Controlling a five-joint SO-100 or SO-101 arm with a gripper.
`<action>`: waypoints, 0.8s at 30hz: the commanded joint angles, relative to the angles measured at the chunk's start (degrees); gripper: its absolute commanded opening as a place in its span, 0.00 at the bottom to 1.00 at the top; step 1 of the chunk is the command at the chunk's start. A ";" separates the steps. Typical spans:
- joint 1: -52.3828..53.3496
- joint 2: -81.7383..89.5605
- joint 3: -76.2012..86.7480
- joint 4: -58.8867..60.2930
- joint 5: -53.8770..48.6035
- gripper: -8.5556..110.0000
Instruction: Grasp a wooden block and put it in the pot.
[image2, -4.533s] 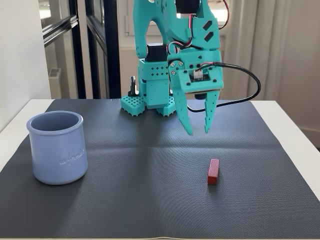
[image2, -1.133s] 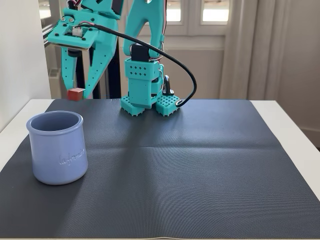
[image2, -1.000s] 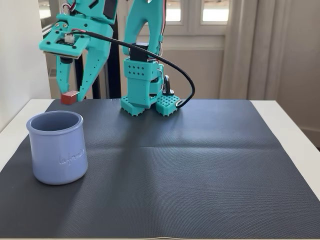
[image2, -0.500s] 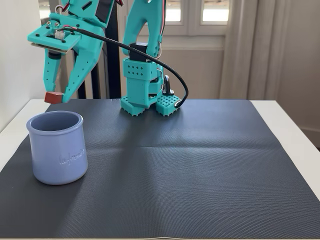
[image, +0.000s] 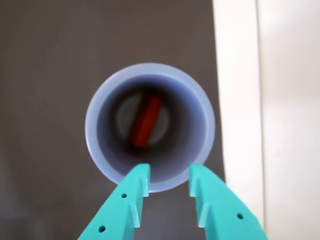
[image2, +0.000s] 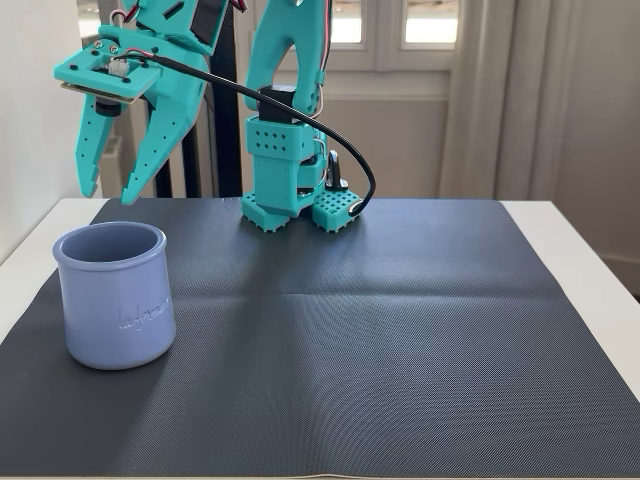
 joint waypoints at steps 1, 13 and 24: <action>-0.09 1.05 -0.26 -0.88 -2.20 0.08; -2.55 13.45 2.81 -0.88 -32.26 0.07; -13.36 50.98 29.09 -0.79 -61.70 0.07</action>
